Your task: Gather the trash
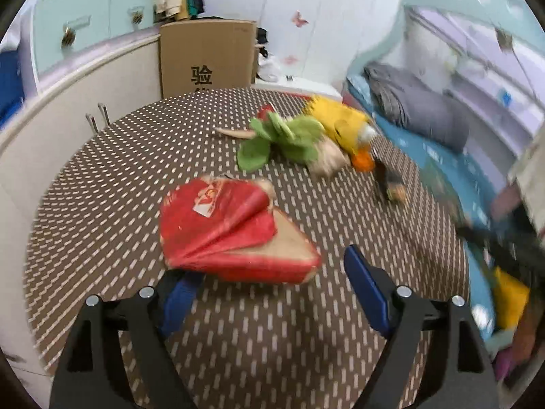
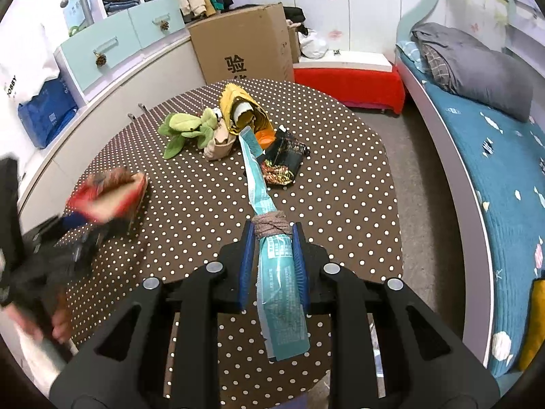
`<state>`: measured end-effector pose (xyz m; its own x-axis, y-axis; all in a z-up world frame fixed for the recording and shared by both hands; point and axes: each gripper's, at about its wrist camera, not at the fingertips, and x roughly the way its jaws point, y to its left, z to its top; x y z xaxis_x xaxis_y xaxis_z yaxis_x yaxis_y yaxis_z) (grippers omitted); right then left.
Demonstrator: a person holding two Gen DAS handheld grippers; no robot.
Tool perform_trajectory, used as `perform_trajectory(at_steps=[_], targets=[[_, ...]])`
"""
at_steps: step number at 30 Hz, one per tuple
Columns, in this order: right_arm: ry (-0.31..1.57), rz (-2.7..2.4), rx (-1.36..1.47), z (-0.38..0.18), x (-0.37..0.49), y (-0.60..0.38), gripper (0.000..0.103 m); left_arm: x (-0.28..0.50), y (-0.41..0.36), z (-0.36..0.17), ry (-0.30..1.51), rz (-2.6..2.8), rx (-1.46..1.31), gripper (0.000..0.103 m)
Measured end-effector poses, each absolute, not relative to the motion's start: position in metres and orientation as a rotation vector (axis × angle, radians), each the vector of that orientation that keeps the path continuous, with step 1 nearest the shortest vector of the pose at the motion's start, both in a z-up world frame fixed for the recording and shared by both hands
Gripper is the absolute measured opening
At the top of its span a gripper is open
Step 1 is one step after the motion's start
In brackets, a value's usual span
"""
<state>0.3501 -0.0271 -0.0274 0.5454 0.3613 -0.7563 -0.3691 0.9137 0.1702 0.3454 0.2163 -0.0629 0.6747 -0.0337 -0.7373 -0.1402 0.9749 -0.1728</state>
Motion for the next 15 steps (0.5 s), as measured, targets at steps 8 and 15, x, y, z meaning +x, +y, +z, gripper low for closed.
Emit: perform_trajectory(at_steps=[8, 15], targets=[[0.919, 0.425, -0.015, -0.034, 0.354, -0.025, 0.022, 0.351, 0.24, -0.073, 0.86, 0.1, -0.33, 0.014], [0.897, 0.442, -0.011, -0.029, 0.343, -0.026, 0.022, 0.304, 0.22, -0.054, 0.853, 0.036, -0.217, 0.006]])
